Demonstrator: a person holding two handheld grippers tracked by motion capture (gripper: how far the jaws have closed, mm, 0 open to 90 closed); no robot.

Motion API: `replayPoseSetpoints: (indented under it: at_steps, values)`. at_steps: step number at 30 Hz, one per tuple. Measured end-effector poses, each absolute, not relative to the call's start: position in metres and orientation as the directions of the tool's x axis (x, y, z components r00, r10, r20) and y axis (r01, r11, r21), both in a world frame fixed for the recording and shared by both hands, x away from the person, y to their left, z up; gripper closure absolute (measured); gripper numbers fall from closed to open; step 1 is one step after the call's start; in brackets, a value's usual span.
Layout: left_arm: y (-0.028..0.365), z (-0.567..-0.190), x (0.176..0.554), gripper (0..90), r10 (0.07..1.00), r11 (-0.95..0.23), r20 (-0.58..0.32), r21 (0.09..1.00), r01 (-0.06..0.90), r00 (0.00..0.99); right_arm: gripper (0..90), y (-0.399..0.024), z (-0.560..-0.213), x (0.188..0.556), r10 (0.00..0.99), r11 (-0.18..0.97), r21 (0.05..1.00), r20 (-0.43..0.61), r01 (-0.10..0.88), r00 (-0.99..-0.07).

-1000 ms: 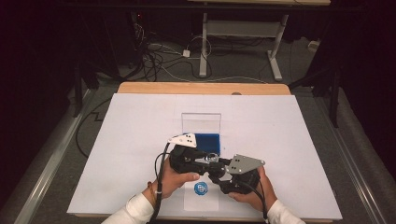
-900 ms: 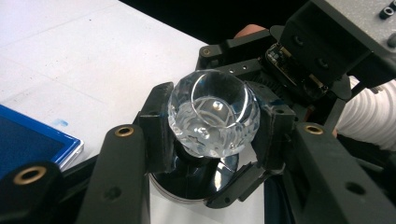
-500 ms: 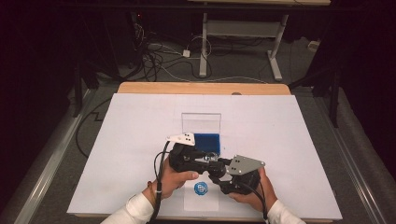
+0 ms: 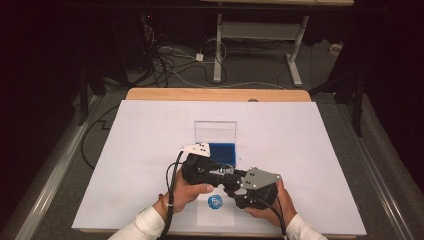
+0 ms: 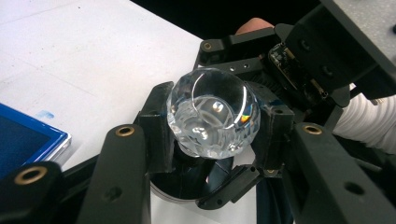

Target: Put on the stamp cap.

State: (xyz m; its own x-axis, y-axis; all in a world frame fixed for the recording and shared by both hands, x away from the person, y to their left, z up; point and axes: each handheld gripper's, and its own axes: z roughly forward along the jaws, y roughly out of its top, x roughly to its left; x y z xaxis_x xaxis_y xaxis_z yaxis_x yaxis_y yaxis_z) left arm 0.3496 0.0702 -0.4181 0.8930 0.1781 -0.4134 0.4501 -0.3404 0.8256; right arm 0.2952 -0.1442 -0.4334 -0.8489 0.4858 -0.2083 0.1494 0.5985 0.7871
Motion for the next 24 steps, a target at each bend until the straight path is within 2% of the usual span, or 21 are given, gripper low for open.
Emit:
replayPoseSetpoints:
  at_steps: [8,15,24]
  values:
    - [0.0705,-0.4191,0.3508,54.9,0.18,-0.343,-0.416,0.823,0.453,0.892,37.6,-0.1425,-0.4341,0.2948,0.479,0.613,0.779,-0.228,0.136,-0.848]
    - [0.0666,-0.4192,0.3475,54.7,0.215,-0.358,-0.387,0.823,0.441,0.896,37.7,-0.1467,-0.4403,0.302,0.467,0.584,0.796,-0.169,0.159,-0.868]
    - [0.0681,-0.4161,0.3448,54.8,0.214,-0.341,-0.375,0.837,0.429,0.902,37.5,-0.1487,-0.4411,0.3022,0.47,0.552,0.82,-0.16,0.147,-0.868]
